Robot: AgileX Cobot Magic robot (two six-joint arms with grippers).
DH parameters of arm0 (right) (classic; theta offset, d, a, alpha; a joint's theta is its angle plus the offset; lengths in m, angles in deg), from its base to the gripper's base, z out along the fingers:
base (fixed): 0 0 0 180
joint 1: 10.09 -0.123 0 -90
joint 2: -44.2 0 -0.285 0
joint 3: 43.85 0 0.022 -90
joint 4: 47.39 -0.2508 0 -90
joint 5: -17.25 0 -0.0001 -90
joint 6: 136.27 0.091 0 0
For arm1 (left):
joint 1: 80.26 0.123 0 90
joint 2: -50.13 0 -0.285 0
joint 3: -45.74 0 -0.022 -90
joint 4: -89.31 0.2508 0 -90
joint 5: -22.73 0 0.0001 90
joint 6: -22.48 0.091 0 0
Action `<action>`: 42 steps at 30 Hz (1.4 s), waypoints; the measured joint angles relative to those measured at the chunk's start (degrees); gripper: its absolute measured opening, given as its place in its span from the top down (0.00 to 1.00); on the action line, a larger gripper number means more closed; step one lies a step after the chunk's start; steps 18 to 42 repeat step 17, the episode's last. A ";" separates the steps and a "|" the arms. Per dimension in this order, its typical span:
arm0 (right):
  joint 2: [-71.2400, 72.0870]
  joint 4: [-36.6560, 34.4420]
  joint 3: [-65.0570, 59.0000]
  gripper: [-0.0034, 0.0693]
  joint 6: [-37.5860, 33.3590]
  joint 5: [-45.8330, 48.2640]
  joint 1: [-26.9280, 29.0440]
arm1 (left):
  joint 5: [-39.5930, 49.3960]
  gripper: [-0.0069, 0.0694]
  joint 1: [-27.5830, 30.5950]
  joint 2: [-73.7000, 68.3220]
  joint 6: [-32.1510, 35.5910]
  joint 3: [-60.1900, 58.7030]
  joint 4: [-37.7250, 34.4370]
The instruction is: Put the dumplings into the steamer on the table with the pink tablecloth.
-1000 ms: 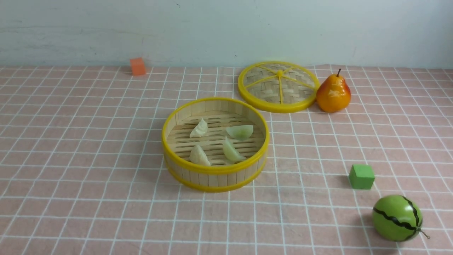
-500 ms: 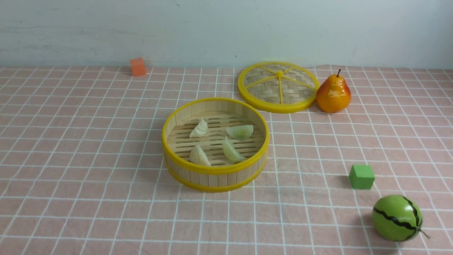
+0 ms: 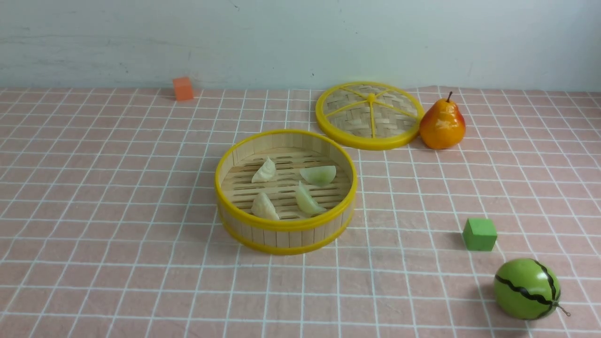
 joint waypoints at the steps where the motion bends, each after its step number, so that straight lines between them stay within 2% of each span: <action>1: 0.00 0.00 0.00 0.84 0.00 0.00 0.00 | 0.00 0.93 0.00 0.00 0.00 0.00 0.00; 42: 0.00 0.00 0.00 0.81 0.00 0.00 0.00 | 0.00 0.93 0.00 0.00 0.00 0.00 0.00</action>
